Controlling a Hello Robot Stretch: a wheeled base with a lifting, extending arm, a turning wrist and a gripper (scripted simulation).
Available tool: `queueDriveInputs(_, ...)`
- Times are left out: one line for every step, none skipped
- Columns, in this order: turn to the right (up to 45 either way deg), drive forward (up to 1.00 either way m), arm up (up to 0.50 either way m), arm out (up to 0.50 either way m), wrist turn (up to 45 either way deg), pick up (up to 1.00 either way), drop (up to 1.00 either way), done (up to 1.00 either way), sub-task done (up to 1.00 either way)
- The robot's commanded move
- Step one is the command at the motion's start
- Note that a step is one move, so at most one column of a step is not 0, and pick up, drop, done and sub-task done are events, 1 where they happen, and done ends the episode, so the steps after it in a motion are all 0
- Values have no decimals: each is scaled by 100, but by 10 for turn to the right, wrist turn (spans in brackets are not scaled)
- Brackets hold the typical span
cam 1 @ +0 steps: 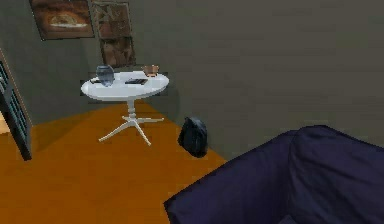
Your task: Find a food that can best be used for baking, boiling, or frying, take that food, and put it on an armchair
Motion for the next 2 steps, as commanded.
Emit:
queueDriveInputs(0, 0, 0, 0, 390, 0, 0, 0, 0)
queueDriveInputs(0, 0, -34, 0, 0, 0, 0, 0, 0)
